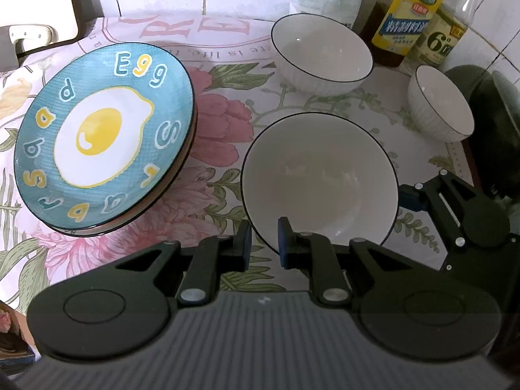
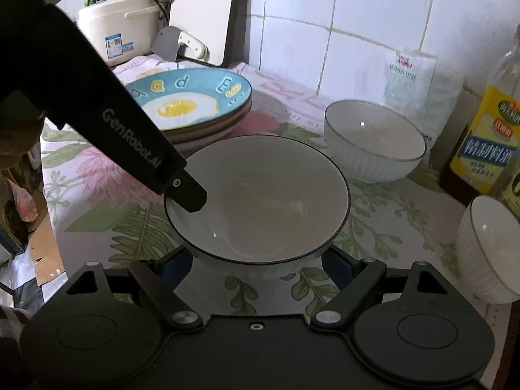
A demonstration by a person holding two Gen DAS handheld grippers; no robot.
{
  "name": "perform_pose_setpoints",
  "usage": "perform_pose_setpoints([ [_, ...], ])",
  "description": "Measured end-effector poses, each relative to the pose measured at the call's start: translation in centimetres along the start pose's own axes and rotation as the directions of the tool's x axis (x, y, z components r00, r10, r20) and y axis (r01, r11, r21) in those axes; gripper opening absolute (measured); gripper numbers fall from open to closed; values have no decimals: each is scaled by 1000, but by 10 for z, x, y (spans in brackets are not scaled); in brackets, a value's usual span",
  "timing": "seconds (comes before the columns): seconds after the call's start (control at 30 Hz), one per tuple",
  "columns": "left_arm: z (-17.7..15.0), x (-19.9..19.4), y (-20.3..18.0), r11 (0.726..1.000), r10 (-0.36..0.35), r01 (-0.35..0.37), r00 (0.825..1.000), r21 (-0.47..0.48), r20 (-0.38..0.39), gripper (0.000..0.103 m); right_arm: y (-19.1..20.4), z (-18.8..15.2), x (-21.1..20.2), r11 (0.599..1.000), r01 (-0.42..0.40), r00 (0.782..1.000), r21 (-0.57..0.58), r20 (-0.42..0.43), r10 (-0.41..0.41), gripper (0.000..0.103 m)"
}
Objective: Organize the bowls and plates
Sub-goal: 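Carry the large white bowl toward the plate stack, then lower the large bowl beside the plates and open both grippers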
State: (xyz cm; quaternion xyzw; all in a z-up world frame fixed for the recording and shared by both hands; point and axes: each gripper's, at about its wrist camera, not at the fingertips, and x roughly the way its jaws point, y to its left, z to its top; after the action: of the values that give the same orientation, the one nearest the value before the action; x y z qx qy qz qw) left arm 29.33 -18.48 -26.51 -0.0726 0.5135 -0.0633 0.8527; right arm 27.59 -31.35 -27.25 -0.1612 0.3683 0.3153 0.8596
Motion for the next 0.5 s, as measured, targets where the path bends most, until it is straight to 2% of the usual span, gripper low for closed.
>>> perform_pose_setpoints([
  [0.23,1,-1,-4,1000,11,-11,1000,14,-8,17,-2,6,1,997,-8,998,73,-56,12,90],
  [0.37,2,-9,-4,1000,4,-3,1000,4,-20,19,3,8,-8,993,47,996,109,-82,-38,90],
  [0.5,5,-24,-4,1000,-3,4,1000,10,-31,22,12,9,-36,985,98,995,145,-49,-92,90],
])
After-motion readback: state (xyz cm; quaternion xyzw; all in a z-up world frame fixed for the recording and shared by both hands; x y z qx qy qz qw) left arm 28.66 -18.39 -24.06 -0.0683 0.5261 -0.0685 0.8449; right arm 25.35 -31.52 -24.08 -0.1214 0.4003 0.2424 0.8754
